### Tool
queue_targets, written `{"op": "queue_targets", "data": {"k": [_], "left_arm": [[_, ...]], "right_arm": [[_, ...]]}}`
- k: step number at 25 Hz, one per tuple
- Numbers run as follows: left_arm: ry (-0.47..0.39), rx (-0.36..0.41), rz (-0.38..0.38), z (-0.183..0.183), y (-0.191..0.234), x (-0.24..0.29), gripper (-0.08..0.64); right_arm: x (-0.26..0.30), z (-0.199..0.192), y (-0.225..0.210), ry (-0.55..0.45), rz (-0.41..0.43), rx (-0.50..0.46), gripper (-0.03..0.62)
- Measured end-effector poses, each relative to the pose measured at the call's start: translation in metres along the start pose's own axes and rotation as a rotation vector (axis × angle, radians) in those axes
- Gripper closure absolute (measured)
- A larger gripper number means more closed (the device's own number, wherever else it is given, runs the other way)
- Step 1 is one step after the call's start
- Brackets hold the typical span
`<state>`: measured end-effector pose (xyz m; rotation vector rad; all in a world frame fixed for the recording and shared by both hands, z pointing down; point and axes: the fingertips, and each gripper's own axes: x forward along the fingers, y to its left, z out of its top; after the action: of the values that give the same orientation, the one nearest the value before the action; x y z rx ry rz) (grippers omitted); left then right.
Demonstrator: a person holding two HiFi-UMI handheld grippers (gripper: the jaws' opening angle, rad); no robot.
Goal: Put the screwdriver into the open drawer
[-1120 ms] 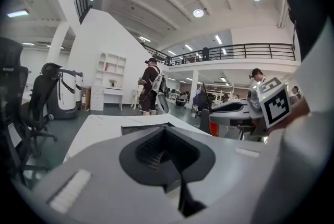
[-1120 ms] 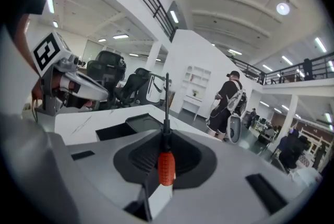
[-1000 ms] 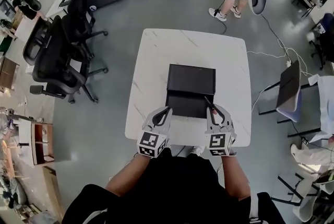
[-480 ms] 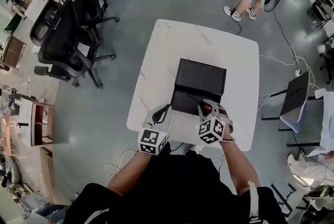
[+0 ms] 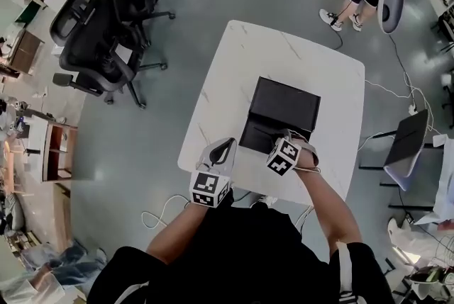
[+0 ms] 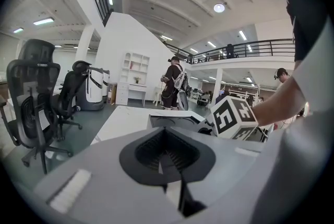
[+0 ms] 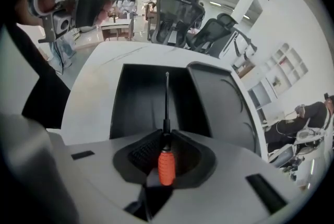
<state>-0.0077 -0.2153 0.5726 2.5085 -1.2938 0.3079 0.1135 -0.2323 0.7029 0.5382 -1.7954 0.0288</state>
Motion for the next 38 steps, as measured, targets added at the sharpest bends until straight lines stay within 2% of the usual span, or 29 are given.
{"op": "queue_targets", "data": {"k": [9, 23, 27, 31, 33, 38], "left_arm": [[-0.006, 0.002, 0.049, 0.002, 0.014, -0.006, 0.552], [0.004, -0.004, 0.062, -0.003, 0.017, -0.008, 0.552], [0.008, -0.008, 0.049, -0.005, 0.013, -0.007, 0.552], [0.006, -0.006, 0.041, -0.004, 0.009, -0.007, 0.552], [0.004, -0.005, 0.04, -0.003, 0.008, -0.007, 0.552], [0.002, -0.002, 0.027, 0.0, 0.001, -0.007, 0.552]], "right_arm": [[0.019, 0.002, 0.004, 0.035, 0.065, -0.033, 0.534], [0.029, 0.004, 0.007, 0.05, 0.114, -0.036, 0.532], [0.026, 0.002, 0.007, 0.01, 0.099, -0.018, 0.523], [0.013, 0.002, 0.007, -0.034, 0.072, 0.014, 0.471], [-0.002, 0.007, 0.004, -0.079, 0.045, 0.041, 0.469], [-0.054, 0.019, -0.009, -0.238, -0.02, 0.203, 0.477]]}}
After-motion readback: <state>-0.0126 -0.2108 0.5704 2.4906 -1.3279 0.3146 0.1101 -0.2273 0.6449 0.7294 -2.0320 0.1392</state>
